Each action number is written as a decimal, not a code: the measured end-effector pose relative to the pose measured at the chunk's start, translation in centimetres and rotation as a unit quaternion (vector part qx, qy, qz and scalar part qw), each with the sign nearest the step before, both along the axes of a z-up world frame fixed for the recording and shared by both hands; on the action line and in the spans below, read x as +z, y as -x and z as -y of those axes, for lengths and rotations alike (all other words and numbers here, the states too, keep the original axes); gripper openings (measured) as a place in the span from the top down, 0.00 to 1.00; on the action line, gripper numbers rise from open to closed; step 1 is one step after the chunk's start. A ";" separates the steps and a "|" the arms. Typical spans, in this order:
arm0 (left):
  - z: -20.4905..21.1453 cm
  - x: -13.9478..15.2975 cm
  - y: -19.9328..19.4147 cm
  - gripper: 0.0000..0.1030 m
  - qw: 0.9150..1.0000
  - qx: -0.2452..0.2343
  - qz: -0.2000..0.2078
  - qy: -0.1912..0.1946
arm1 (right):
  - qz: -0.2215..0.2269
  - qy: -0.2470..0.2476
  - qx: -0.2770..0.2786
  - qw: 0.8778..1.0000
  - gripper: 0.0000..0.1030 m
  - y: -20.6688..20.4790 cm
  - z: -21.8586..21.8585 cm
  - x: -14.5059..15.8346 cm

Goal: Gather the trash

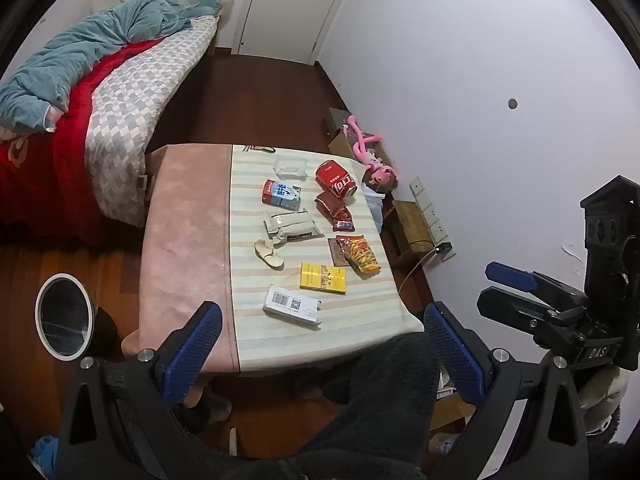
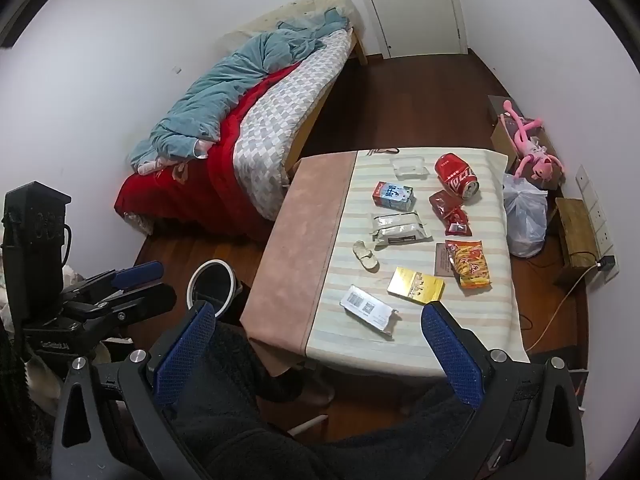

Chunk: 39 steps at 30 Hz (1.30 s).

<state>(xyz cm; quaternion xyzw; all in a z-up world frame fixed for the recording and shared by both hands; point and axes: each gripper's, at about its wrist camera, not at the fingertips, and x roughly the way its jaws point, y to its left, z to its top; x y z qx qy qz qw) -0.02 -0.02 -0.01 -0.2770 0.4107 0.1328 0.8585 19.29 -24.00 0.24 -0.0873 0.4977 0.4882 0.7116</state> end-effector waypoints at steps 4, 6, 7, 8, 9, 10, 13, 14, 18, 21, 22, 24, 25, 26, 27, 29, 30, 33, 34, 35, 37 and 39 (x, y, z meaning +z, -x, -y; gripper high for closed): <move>0.0 0.1 0.2 0.00 1.000 -0.005 0.000 -0.001 | 0.001 0.004 -0.001 1.000 0.00 0.0 0.1 0.0; -0.1 0.1 0.4 0.00 1.000 -0.007 0.000 0.000 | 0.001 0.003 -0.002 1.000 0.00 0.0 0.1 0.0; -1.0 0.2 1.1 0.00 1.000 0.003 -0.001 -0.004 | 0.002 0.004 0.000 1.000 0.00 0.0 0.1 0.0; -1.1 0.2 1.3 0.00 1.000 0.003 0.000 -0.004 | 0.003 0.003 0.000 1.000 0.00 0.0 0.1 0.1; -0.9 0.2 1.4 0.00 1.000 0.005 0.000 -0.005 | 0.002 0.003 0.001 1.000 0.00 0.0 0.1 0.0; -1.0 0.3 1.6 0.00 1.000 0.005 0.000 -0.005 | 0.001 0.003 0.001 1.000 0.00 0.0 0.2 0.0; -1.0 0.4 1.6 0.00 1.000 0.004 -0.002 -0.006 | 0.000 0.001 0.002 1.000 0.00 -0.1 0.2 0.1; -1.1 0.4 1.8 0.00 1.000 0.003 -0.001 -0.006 | 0.000 0.001 0.001 1.000 0.00 -0.1 0.3 0.1; -0.5 0.1 0.7 0.00 1.000 0.009 -0.007 -0.007 | -0.001 0.001 0.002 1.000 0.00 0.1 0.2 0.0; -0.5 0.2 0.7 0.00 1.000 0.010 -0.008 -0.008 | -0.002 0.001 0.001 1.000 0.00 0.2 0.0 0.2; -0.5 0.2 0.7 0.00 1.000 0.011 -0.008 -0.008 | -0.002 0.001 0.001 1.000 0.00 0.2 -0.4 0.1; -0.4 0.2 0.8 0.00 1.000 0.011 -0.008 -0.008 | -0.002 0.000 0.001 1.000 0.00 0.2 -0.4 0.0; -0.4 0.1 0.7 0.00 1.000 0.010 -0.008 -0.008 | -0.001 0.001 0.001 1.000 0.00 0.2 -0.5 0.0; -0.4 0.1 0.7 0.00 1.000 0.010 -0.008 -0.009 | -0.001 0.000 0.001 1.000 0.00 0.5 -0.4 -0.3; -0.4 0.1 0.7 0.00 1.000 0.010 -0.009 -0.009 | -0.002 -0.001 0.001 1.000 0.00 0.3 -0.2 -0.2; -0.4 0.1 0.7 0.00 1.000 0.010 -0.009 -0.008 | -0.002 -0.001 0.002 1.000 0.00 0.4 -0.3 -0.3; -0.4 0.0 0.8 0.00 1.000 0.009 -0.010 -0.009 | -0.001 -0.001 0.003 1.000 0.00 0.4 -0.2 -0.2; -0.5 -0.1 0.8 0.00 1.000 0.009 -0.009 -0.007 | 0.000 -0.003 0.004 1.000 0.00 0.1 0.1 0.0; -0.5 -0.1 0.8 0.00 1.000 0.009 -0.010 -0.008 | 0.001 -0.003 0.004 1.000 0.00 0.1 0.1 0.0; -0.5 -0.1 0.9 0.00 1.000 0.009 -0.010 -0.008 | 0.001 -0.003 0.005 1.000 0.00 0.2 0.1 0.0; -0.5 -0.1 0.9 0.00 1.000 0.008 -0.008 -0.007 | 0.002 -0.003 0.005 1.000 0.00 0.2 0.2 0.1; -0.5 -0.1 0.8 0.00 1.000 0.007 -0.007 -0.007 | 0.002 -0.003 0.004 1.000 0.00 0.2 0.2 0.1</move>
